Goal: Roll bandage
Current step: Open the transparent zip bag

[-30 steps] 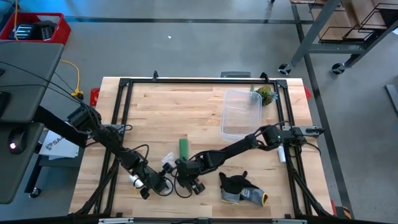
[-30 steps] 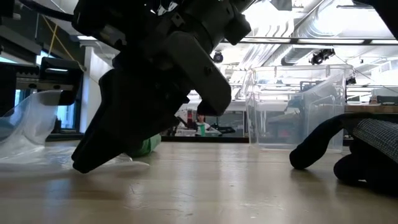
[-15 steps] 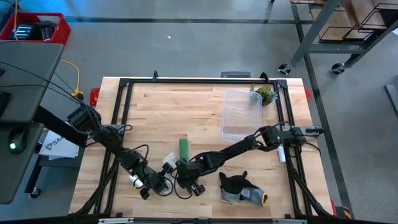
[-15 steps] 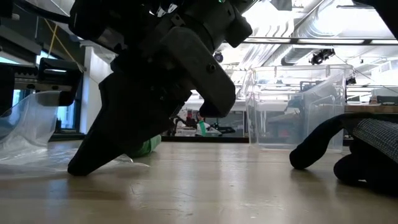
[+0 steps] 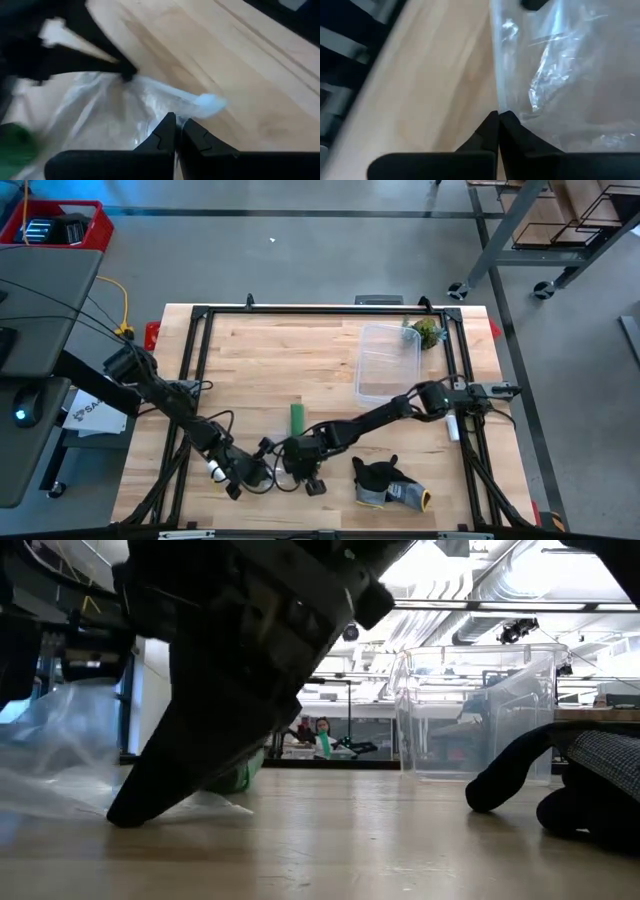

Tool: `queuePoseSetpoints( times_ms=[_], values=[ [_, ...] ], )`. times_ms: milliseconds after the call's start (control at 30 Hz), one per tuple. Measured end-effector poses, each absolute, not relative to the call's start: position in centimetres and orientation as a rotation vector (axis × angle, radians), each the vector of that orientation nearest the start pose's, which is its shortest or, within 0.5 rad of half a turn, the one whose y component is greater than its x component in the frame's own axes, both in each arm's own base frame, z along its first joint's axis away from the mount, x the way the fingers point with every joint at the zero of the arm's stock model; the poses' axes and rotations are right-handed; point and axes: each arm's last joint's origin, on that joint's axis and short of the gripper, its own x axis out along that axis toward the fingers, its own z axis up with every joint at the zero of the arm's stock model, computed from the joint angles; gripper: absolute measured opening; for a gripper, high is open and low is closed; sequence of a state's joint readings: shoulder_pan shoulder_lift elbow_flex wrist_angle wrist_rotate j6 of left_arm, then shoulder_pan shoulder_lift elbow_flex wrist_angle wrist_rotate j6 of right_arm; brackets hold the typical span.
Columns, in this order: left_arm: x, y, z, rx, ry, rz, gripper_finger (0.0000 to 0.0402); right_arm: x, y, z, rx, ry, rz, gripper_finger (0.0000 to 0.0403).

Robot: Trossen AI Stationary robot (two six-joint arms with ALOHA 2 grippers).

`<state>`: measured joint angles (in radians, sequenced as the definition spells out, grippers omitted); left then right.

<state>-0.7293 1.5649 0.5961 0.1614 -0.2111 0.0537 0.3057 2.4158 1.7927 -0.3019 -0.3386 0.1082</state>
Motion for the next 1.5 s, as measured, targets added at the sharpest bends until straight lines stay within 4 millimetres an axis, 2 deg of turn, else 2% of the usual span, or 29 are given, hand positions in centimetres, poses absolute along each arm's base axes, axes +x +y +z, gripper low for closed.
queuePoseSetpoints(
  times_ms=[133,333,467,600,667,767,867,1033,1133,1233,1400,1500],
  values=[
    [20.3,-17.3,14.1,0.425,0.714,-0.5,0.0001,48.9,15.6,11.1,0.281,0.943,0.589,0.0],
    [18.8,-16.0,16.5,0.433,0.74,-0.491,0.0009,49.9,14.4,11.7,0.384,0.884,0.6,0.0],
    [17.9,-15.1,17.8,0.379,0.762,-0.44,0.0018,50.4,14.0,12.3,0.437,0.832,0.609,0.0],
    [18.0,-15.1,18.2,0.303,0.736,-0.413,0.0026,50.5,13.8,12.3,0.441,0.825,0.568,0.0],
    [18.3,-15.3,17.8,0.295,0.747,-0.43,0.0026,50.6,13.4,12.4,0.431,0.814,0.562,0.0],
    [18.1,-15.2,16.0,0.341,0.811,-0.432,0.001,50.6,12.9,14.1,0.369,0.761,0.579,0.0],
    [18.1,-15.2,14.6,0.366,0.84,-0.428,0.0003,50.3,12.7,15.8,0.221,0.712,0.618,0.0],
    [18.5,-15.5,12.8,0.492,0.842,-0.464,0.0001,49.5,13.7,15.6,-0.079,0.713,0.612,0.0008],
    [18.9,-15.8,12.3,0.542,0.822,-0.487,0.0001,49.0,14.6,14.5,-0.215,0.768,0.538,0.0039],
    [19.0,-16.0,12.1,0.556,0.807,-0.496,0.0001,48.7,15.0,13.4,-0.304,0.804,0.501,0.0088],
    [19.1,-16.0,12.3,0.555,0.787,-0.481,0.0,48.9,14.4,13.7,-0.35,0.801,0.454,0.017],
    [19.3,-16.1,12.4,0.55,0.768,-0.475,0.0,48.7,13.7,13.4,-0.361,0.846,0.454,0.0184]
  ],
)
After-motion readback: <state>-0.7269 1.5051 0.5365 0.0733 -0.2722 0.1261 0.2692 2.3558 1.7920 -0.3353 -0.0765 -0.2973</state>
